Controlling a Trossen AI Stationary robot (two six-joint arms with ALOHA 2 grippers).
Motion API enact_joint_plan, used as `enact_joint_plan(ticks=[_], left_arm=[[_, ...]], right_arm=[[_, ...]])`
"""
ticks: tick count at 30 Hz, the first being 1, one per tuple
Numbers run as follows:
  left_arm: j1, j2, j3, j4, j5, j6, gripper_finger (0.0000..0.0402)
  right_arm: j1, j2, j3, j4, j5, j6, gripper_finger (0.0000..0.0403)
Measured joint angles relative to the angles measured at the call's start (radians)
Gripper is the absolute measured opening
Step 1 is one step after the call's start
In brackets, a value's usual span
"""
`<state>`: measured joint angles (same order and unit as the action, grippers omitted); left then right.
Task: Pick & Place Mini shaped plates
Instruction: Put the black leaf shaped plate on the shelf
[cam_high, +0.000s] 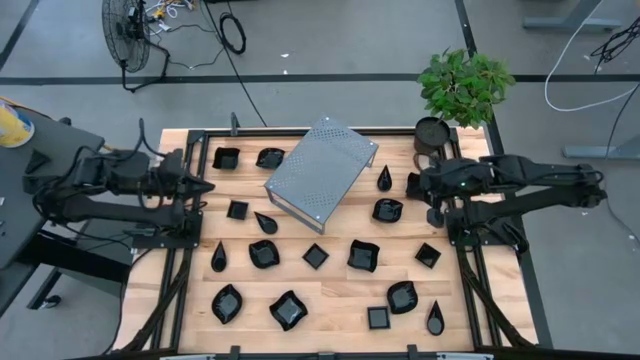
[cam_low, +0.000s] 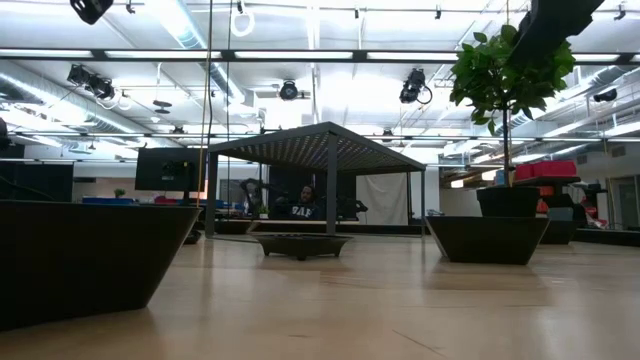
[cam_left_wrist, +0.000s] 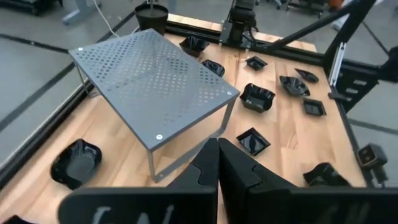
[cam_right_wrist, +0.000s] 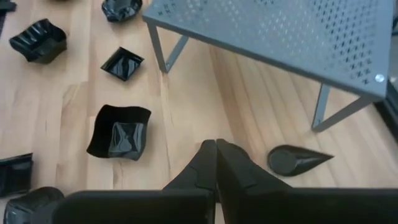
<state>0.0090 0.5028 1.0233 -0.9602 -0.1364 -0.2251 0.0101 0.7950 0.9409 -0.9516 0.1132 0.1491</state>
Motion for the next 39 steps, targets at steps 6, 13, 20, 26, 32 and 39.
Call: enact_joint_plan(ticks=[6,13,20,26,32,39], left_arm=[[0.0,0.034,0.0,0.017,0.0,-0.026,0.0005],[0.0,0.06,0.0,0.016,-0.001,-0.026,0.0005],[0.0,0.06,0.0,0.016,-0.001,-0.026,0.0005],[0.0,0.06,0.0,0.016,-0.001,-0.025,0.0005],[0.0,0.06,0.0,0.016,-0.001,-0.025,0.0005],[0.0,0.06,0.0,0.015,-0.001,-0.025,0.0005]], right_arm=[[0.0,0.063,0.0,0.0,-0.001,0.001,0.0009],[0.0,0.151,0.0,-0.003,-0.001,0.0,0.0021],[0.022,0.25,0.0,-0.009,0.0,-0.046,0.0092],[0.079,0.338,0.0,-0.009,0.001,-0.082,0.0165],[0.128,0.417,0.0,-0.008,0.001,-0.079,0.0202],[0.153,0.488,-0.048,0.041,0.002,-0.027,0.0202]])
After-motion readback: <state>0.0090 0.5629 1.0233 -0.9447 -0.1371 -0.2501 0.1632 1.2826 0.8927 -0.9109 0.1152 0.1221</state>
